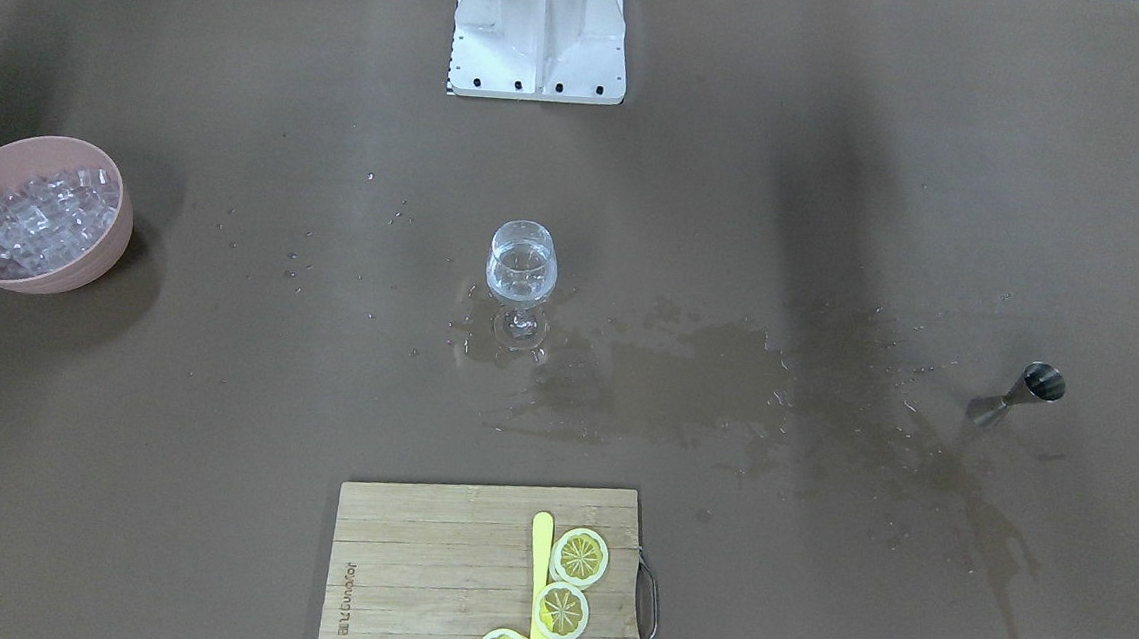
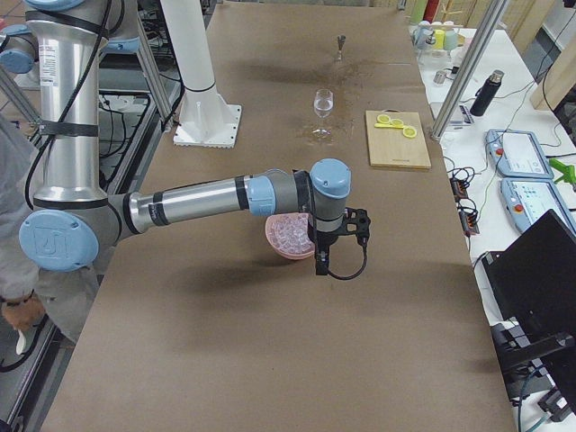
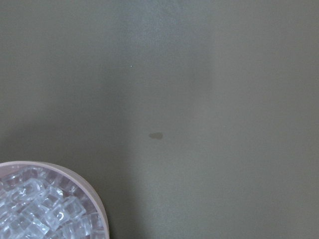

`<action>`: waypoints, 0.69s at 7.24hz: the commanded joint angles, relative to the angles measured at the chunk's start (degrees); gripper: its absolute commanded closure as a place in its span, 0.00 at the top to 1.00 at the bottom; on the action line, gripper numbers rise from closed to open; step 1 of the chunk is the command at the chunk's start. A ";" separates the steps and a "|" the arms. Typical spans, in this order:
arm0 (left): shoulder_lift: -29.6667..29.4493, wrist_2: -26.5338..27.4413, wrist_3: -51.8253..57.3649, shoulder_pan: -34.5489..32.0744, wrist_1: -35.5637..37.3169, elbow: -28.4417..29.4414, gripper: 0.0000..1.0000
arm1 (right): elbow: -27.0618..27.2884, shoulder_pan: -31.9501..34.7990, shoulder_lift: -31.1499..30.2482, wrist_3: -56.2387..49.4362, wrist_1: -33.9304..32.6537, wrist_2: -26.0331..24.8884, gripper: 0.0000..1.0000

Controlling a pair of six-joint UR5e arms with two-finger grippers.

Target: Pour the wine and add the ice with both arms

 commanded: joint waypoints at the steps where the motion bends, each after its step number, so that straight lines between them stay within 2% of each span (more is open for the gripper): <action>1: -0.14 -0.07 -0.50 0.19 -8.96 0.09 0.99 | 0.32 -0.09 0.04 0.41 0.15 -0.08 1.00; 2: 0.20 -1.55 -2.50 0.19 -10.85 0.09 0.99 | 0.32 -0.18 0.31 0.06 0.15 0.09 1.00; 3: 0.21 -6.87 -3.31 0.28 -11.48 0.18 0.99 | 0.67 -1.14 1.01 -0.03 0.15 0.53 1.00; 5: 0.12 -7.63 -3.49 0.89 -21.70 0.26 0.98 | 0.68 -3.25 3.46 -0.20 0.15 1.15 1.00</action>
